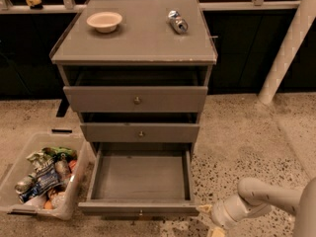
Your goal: Close bottom drawer
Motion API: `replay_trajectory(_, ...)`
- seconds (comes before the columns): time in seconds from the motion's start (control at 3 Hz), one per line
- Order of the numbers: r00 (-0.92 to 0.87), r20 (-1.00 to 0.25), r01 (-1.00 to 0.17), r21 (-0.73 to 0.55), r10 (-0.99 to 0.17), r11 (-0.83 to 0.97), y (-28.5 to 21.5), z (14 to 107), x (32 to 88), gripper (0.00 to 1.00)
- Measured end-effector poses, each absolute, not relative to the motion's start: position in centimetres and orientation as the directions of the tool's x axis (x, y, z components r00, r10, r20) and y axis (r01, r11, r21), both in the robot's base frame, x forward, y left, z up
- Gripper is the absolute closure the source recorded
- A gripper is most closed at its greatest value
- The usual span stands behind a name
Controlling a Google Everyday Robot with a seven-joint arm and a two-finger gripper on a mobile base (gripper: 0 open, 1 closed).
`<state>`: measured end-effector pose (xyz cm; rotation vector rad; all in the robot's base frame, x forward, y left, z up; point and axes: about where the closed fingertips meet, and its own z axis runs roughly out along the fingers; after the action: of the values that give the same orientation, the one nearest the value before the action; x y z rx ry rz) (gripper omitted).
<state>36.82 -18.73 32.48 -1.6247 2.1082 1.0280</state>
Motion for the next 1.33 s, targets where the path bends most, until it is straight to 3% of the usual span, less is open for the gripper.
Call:
replay_trajectory(0.67,-0.293,-0.661,-0.940,0.332,-0.691,0.081,-19.5,31.9,42.2,0.00)
replay_trajectory(1.0,-0.330,-0.658,-0.923,0.375,-0.677,0.087,-19.9,29.5,41.0,0.00)
replay_trajectory(1.33,-0.420,-0.570,-0.880,0.446,-0.707,0.163,-20.9,24.3,38.3,0.00)
